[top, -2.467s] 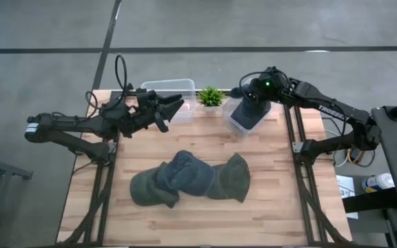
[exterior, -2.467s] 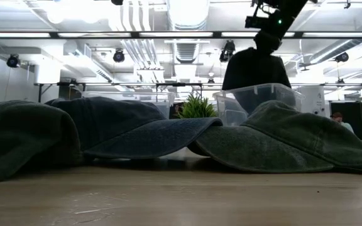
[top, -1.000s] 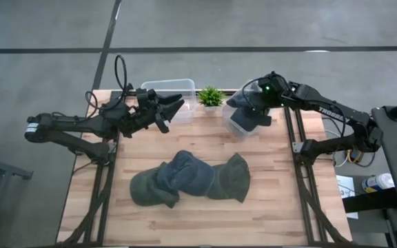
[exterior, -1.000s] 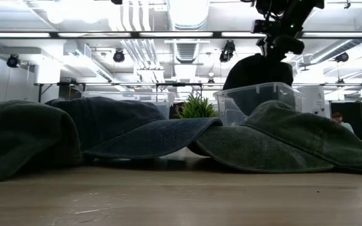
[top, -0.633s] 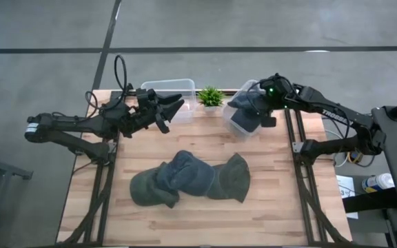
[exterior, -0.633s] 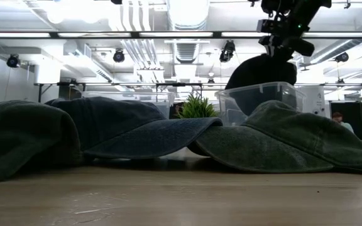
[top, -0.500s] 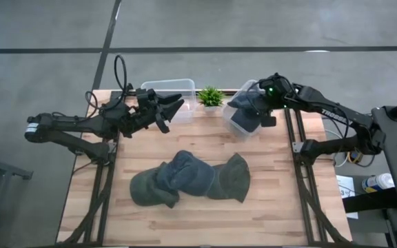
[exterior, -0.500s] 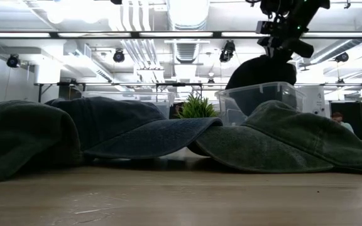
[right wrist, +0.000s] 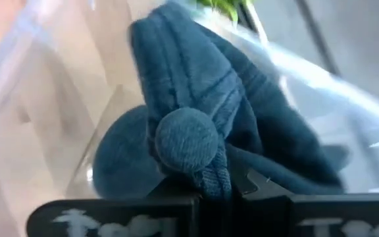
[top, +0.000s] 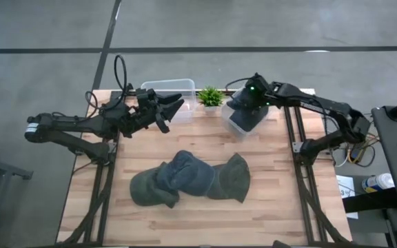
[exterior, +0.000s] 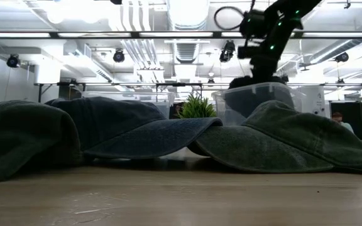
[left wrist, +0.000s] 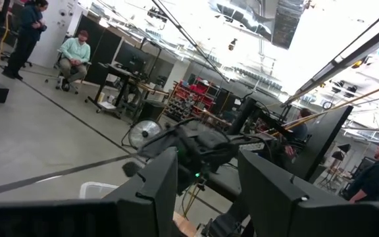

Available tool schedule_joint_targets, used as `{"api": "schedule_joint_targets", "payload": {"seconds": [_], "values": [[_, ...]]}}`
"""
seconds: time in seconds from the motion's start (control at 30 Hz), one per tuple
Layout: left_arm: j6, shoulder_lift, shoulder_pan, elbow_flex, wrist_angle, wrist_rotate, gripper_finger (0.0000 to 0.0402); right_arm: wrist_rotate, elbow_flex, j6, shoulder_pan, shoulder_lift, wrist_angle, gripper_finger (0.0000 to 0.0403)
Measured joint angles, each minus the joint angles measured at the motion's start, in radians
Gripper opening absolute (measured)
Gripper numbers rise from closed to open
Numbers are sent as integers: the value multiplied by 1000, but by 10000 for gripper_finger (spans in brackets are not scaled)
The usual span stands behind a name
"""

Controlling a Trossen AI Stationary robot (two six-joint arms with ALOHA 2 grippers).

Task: Pick and place caps into container
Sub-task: Put the top blue cap into the right transparent container

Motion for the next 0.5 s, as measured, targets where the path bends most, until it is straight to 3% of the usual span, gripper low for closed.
{"api": "schedule_joint_targets", "payload": {"seconds": [0.17, 0.5], "values": [[-1, 0, 0, 0, 0, 0, 153, -54, 7, 104, 0, 85, -19, 8], [0, 0, 0, 0, 0, 1, 153, -65, 10, 203, 0, 204, -6, 12]]}}
